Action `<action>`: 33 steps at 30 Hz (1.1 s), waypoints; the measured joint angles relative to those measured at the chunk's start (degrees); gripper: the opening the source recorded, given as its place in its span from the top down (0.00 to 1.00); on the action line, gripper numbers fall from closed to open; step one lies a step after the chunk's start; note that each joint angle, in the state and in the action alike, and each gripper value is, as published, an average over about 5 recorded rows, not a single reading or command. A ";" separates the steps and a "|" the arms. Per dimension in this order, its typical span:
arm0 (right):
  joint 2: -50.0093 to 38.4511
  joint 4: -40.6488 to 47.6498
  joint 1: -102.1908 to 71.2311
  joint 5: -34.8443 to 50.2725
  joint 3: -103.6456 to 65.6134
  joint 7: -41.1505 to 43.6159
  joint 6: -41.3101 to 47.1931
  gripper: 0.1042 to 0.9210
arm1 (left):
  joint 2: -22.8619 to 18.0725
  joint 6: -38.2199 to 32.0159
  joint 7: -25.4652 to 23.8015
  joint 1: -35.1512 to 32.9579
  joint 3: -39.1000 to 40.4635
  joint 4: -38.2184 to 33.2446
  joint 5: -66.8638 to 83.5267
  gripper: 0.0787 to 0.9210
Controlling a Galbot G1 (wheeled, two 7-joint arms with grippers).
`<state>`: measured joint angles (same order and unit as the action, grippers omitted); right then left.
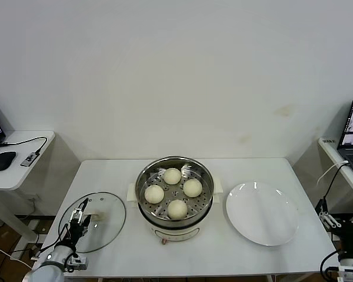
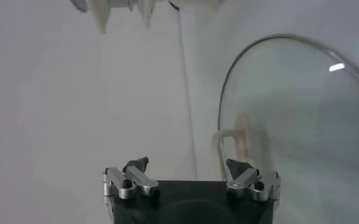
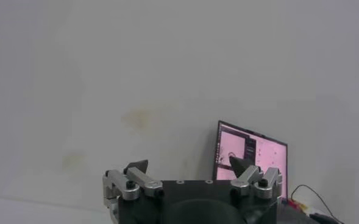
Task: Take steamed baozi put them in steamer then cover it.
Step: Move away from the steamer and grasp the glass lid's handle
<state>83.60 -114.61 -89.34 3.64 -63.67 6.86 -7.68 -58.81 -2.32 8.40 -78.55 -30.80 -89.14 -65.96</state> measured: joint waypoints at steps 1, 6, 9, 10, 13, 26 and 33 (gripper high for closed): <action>0.03 0.04 -0.04 -0.08 0.00 0.00 -0.06 0.12 | -0.02 0.01 -0.02 0.50 0.13 0.39 0.03 0.12; 0.14 0.33 -0.23 -0.36 0.01 0.03 -0.31 0.12 | -0.11 0.02 -0.10 2.55 0.74 2.15 0.35 0.12; 0.23 0.39 -0.27 -0.54 0.15 0.06 -0.39 0.12 | -0.28 0.02 -0.19 3.33 0.99 3.05 0.60 0.12; 0.25 0.39 -0.27 -0.60 0.21 0.08 -0.42 0.12 | -0.35 0.01 -0.22 3.53 1.08 3.35 0.69 0.13; 0.29 0.39 -0.33 -0.72 0.41 0.15 -0.50 0.12 | -0.59 -0.03 -0.27 4.16 1.40 4.27 0.91 0.20; 0.25 0.14 -1.12 -0.81 0.80 0.44 -0.99 0.12 | -1.64 -0.85 0.51 5.94 1.69 7.67 1.16 0.65; -0.12 -0.32 -1.55 -0.88 1.25 0.72 -1.30 0.12 | -1.74 -1.47 2.35 5.46 0.60 7.36 1.81 0.88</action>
<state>83.49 -114.93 -90.89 2.76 -62.42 7.58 -8.97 -60.55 -3.79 10.75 -73.09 -30.21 -81.77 -64.15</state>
